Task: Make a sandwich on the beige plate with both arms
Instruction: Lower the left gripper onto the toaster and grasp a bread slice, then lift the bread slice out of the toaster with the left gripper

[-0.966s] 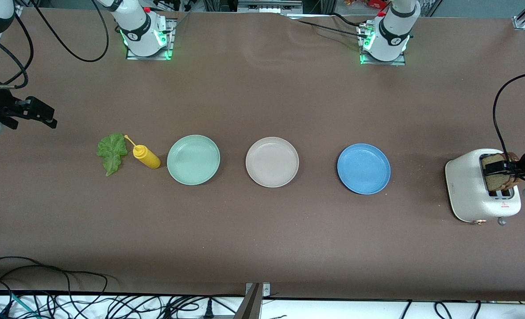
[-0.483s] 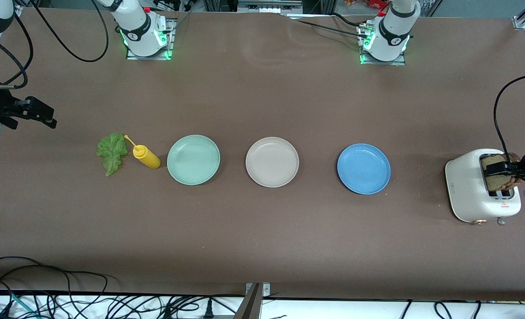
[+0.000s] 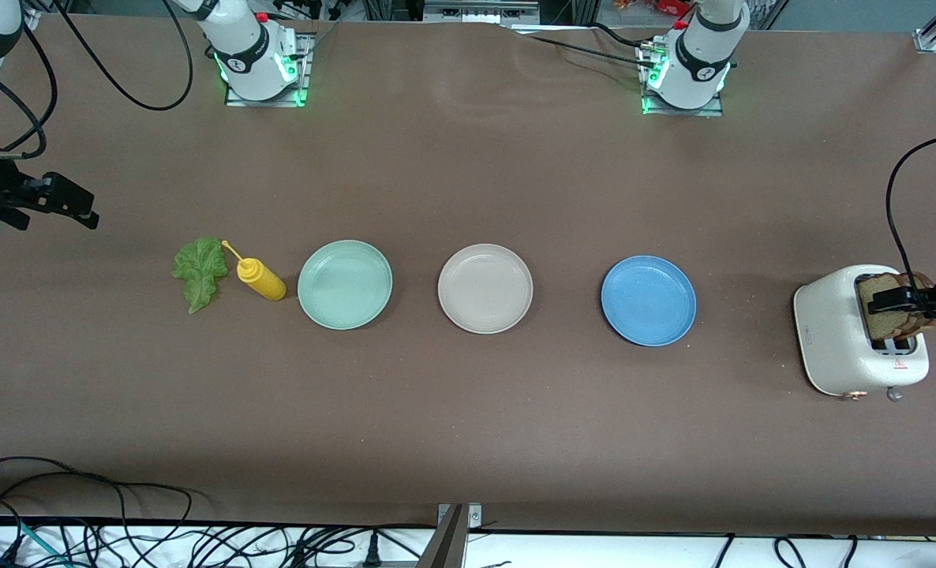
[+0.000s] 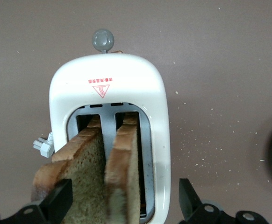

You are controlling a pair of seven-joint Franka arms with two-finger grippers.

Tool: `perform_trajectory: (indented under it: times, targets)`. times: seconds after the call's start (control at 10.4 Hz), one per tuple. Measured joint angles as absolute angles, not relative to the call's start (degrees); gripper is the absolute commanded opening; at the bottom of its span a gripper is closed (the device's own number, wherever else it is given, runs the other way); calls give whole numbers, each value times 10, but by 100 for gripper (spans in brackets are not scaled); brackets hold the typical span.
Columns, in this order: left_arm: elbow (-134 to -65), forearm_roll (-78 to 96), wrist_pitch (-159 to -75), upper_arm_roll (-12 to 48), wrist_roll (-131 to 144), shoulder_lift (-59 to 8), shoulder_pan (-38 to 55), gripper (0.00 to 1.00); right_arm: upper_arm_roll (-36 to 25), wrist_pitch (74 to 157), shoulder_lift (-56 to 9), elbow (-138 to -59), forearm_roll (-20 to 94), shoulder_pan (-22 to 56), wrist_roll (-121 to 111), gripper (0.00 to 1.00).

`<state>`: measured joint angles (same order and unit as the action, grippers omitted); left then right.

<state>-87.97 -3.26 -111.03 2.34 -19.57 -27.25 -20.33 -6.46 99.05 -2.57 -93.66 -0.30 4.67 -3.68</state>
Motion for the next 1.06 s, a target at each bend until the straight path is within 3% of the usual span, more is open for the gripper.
perform_trajectory:
  times: [0.1, 0.19, 0.39, 0.58, 0.77, 1.06]
  targets:
    - [-880, -33, -1112, 24, -196, -273, -204, 98, -65, 990, -26, -937, -3, 47, -37, 100]
    - [-880, -32, -1112, 25, -196, -273, -204, 88, -65, 990, -26, -937, -3, 47, -37, 100]
    - [-880, -19, -1112, 29, -196, -276, -204, 58, -65, 990, -26, -937, -3, 47, -37, 100]
    - [-880, -17, -1112, 31, -196, -283, -204, 41, -65, 990, -26, -937, -3, 47, -37, 100]
    - [-880, -17, -1112, 31, -199, -286, -204, 17, -65, 990, -26, -937, -3, 47, -37, 100]
    - [-877, -18, -1112, 29, -217, -286, -206, 0, -65, 990, -26, -937, -3, 47, -37, 100]
